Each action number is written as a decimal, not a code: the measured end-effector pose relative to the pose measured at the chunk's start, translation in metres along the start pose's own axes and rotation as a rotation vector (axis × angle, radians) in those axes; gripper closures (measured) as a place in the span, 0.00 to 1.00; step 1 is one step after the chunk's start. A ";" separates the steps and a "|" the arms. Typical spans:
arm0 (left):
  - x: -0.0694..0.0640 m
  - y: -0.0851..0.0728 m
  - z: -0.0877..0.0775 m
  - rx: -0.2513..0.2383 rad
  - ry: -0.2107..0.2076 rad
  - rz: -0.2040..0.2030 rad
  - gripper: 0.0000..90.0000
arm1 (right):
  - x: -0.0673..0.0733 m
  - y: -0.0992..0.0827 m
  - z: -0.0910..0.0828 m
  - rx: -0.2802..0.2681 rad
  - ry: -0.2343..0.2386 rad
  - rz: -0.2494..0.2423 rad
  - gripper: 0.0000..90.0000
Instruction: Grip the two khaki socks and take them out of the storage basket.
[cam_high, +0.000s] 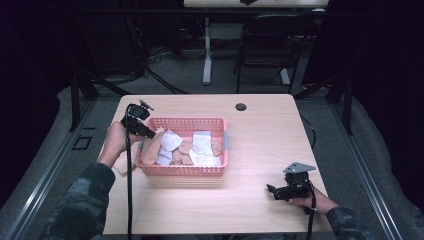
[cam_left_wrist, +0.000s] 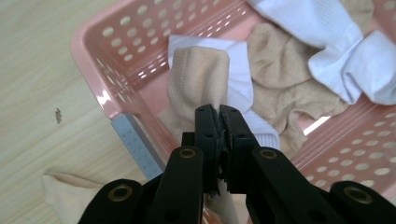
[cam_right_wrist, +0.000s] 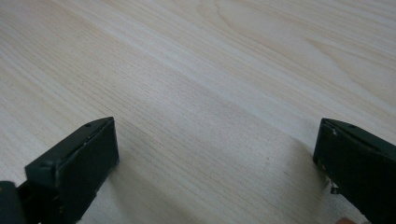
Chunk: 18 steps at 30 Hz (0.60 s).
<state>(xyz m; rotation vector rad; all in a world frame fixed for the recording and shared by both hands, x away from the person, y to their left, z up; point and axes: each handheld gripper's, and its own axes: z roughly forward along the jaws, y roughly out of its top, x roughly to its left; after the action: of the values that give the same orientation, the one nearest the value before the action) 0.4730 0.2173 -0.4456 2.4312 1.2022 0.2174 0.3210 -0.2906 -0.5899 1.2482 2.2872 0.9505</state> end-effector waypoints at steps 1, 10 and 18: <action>-0.001 0.002 -0.004 -0.007 -0.002 0.004 0.96 | 0.000 0.000 0.000 0.000 -0.001 0.000 0.00; -0.011 0.015 -0.034 -0.055 0.008 0.039 0.96 | 0.000 0.000 0.000 0.000 -0.002 0.001 0.00; -0.015 0.023 -0.058 -0.085 0.019 0.059 0.96 | 0.000 0.000 0.000 0.000 -0.002 0.001 0.00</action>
<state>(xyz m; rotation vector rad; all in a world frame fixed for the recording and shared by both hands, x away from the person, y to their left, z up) 0.4621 0.2104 -0.3824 2.3981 1.1075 0.3035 0.3209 -0.2904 -0.5899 1.2497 2.2851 0.9497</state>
